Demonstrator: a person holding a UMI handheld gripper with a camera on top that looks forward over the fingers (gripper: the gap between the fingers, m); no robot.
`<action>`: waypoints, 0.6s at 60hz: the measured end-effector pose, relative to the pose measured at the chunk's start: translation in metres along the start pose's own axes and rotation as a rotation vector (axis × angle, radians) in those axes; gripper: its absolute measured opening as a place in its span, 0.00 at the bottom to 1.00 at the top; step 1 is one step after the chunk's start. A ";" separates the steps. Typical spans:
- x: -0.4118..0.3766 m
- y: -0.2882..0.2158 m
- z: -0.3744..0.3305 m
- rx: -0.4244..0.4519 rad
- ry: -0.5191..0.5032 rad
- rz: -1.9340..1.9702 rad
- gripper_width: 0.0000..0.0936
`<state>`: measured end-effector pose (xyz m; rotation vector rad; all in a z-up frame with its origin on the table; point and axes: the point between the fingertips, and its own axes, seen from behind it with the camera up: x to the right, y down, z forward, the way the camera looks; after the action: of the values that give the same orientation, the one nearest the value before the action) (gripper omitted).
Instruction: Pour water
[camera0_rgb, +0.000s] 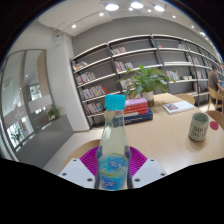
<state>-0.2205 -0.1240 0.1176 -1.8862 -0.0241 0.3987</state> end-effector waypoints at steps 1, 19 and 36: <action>0.005 -0.005 0.002 -0.003 0.001 0.026 0.39; 0.101 -0.099 0.018 0.042 -0.056 0.610 0.39; 0.179 -0.132 0.029 0.017 -0.104 1.146 0.39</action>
<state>-0.0363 -0.0141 0.1839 -1.6935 1.0163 1.2471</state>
